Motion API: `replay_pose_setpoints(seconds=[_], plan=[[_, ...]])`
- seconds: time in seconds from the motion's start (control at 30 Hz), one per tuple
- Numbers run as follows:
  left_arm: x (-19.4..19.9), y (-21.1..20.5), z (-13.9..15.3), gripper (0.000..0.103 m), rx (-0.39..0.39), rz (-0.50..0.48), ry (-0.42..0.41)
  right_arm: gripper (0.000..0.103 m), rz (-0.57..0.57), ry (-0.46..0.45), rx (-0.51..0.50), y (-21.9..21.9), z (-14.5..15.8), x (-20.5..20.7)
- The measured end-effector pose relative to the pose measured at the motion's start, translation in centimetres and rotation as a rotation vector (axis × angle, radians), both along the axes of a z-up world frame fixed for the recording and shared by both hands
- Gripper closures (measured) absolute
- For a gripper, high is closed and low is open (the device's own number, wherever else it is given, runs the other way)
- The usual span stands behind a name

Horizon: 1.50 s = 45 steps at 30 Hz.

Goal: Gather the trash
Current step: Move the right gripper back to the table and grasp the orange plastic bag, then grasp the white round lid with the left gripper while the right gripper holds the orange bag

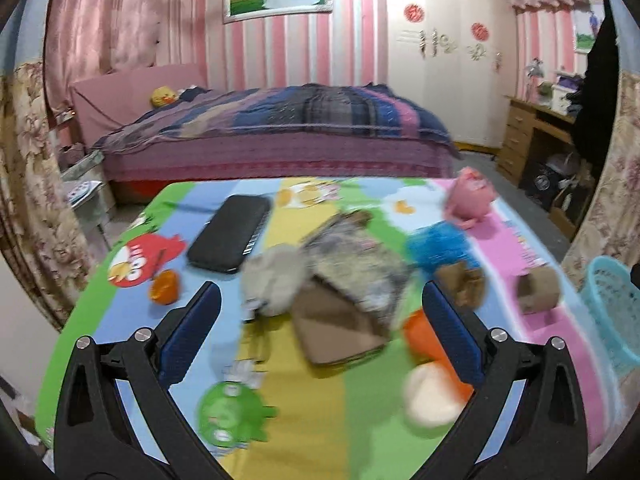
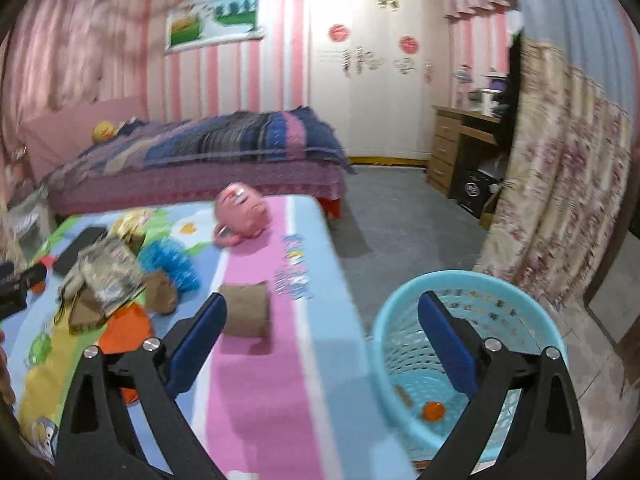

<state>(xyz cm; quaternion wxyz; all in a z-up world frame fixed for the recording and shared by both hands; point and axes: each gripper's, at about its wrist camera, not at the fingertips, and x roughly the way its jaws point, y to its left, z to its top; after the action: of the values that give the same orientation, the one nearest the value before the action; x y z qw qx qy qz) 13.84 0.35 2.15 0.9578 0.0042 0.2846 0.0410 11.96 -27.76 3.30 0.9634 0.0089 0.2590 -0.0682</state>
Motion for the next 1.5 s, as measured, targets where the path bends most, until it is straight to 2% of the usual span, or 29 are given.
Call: replay_pose_setpoints(seconds=[0.23, 0.4, 0.5, 0.57, 0.63, 0.77, 0.9, 1.03, 1.2, 1.5], plan=[[0.6, 3.0, -1.5, 0.006, 0.029, 0.019, 0.042, 0.009, 0.122, 0.077, -0.04, 5.5, -1.9, 2.0], [0.5, 5.4, -2.0, 0.006, -0.035, 0.04, 0.062, 0.009, 0.233, 0.131, 0.016, 9.6, -3.4, 2.5], [0.4, 6.7, -2.5, 0.006, -0.083, 0.054, 0.09, 0.01, 0.282, 0.179, -0.005, 11.6, -4.7, 3.1], [0.1, 7.2, -2.6, 0.006, -0.085, 0.073, 0.092, 0.01, 0.303, 0.202, -0.014, 12.8, -5.5, 3.3], [-0.3, 7.4, -2.5, 0.006, -0.08, 0.089, 0.089, 0.017, 0.327, 0.224, 0.0, 13.4, -6.1, 3.2], [-0.7, 7.4, -3.2, 0.006, -0.096, 0.075, 0.117, 0.023, 0.371, 0.256, -0.006, 14.6, -7.0, 3.1], [-0.5, 6.7, -3.4, 0.006, -0.053, 0.069, 0.116, 0.044, 0.413, 0.29, 0.047, 14.8, -7.8, 3.6], [-0.4, 6.4, -3.5, 0.006, -0.073, 0.046, 0.121, 0.07, 0.458, 0.295, 0.086, 14.9, -7.8, 3.8], [-0.2, 5.4, -4.0, 0.006, -0.075, 0.017, 0.138, 0.084, 0.472, 0.262, 0.035, 15.0, -7.2, 3.6], [-0.4, 0.5, -4.6, 0.006, -0.077, -0.111, 0.158, 0.086, 0.354, 0.136, 0.024, 10.1, -3.3, 2.6]])
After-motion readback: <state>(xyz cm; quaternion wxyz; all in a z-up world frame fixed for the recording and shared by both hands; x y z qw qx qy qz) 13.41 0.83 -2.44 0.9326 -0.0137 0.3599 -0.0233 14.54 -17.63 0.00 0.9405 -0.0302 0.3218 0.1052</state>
